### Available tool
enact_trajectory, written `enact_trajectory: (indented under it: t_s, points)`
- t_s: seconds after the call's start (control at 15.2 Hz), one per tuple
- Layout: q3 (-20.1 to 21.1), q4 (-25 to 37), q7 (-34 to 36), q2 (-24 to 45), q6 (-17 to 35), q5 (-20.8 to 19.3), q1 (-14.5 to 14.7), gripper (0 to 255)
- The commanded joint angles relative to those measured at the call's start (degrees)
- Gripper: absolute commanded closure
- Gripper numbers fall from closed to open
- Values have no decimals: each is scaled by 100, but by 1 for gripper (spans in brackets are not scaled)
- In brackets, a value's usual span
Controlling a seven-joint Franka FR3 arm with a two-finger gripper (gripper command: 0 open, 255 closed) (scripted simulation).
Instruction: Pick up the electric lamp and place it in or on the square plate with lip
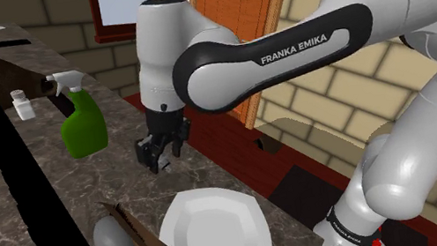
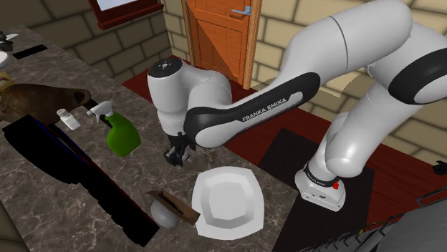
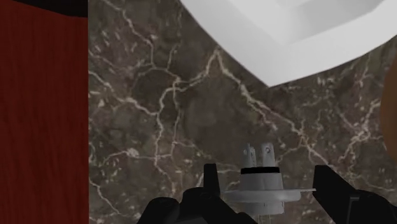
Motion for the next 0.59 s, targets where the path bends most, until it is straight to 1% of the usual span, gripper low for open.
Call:
enact_trajectory:
  t_s: [0.0,0.4,0.53]
  points:
    - [-9,115,-18,-43,-155,22,-3,255]
    - [-34,484,-59,-142,-611,70,-12,255]
    - [10,108,-18,-517,-561,275,76,255]
